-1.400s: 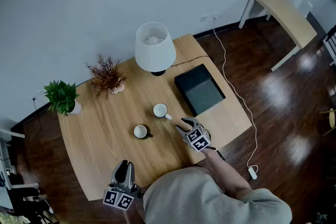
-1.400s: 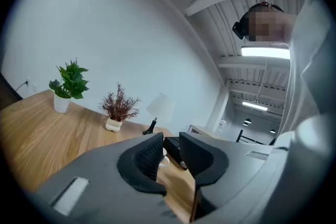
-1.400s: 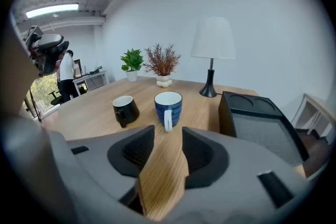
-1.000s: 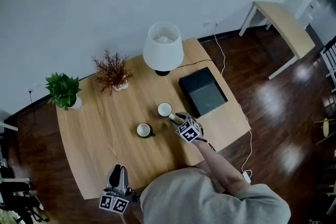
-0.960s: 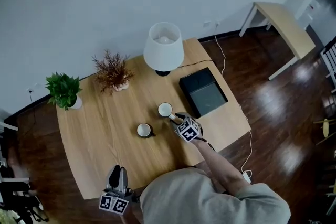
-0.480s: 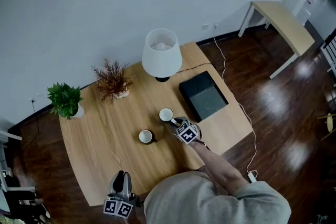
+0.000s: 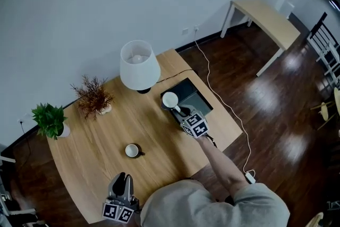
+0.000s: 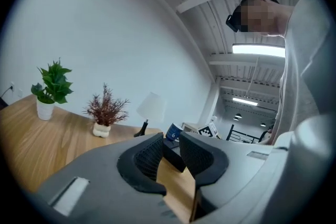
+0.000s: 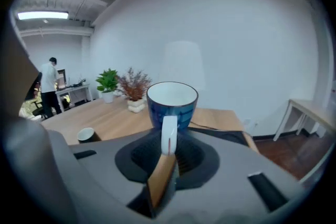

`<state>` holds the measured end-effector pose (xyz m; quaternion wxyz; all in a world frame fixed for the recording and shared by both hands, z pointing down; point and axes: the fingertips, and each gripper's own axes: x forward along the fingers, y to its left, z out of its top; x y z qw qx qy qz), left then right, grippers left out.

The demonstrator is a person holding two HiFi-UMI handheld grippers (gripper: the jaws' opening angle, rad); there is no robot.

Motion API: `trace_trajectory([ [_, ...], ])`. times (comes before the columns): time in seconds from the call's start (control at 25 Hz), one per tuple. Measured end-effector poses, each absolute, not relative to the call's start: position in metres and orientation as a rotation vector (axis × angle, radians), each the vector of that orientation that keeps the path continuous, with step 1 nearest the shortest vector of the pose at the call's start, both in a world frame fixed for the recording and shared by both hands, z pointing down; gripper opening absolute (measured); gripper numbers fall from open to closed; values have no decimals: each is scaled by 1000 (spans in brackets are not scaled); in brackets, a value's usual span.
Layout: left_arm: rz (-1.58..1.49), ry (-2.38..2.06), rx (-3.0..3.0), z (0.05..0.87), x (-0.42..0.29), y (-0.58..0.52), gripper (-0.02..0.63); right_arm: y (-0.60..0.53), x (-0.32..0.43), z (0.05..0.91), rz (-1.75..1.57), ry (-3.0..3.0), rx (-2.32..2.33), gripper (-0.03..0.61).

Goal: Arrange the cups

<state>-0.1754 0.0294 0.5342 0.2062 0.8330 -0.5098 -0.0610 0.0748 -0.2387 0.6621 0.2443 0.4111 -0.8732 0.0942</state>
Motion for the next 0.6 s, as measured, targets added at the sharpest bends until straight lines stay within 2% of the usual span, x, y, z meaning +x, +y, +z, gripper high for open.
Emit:
trace_trajectory([
  [0.28,-138,-1250,2450,521,-123,18,84,-326,202,684,330,-2123,1380,75],
  [0.6,-98,-1247,2454,523,-113,19,84,-348,216,721,384,-2056,1366,75],
])
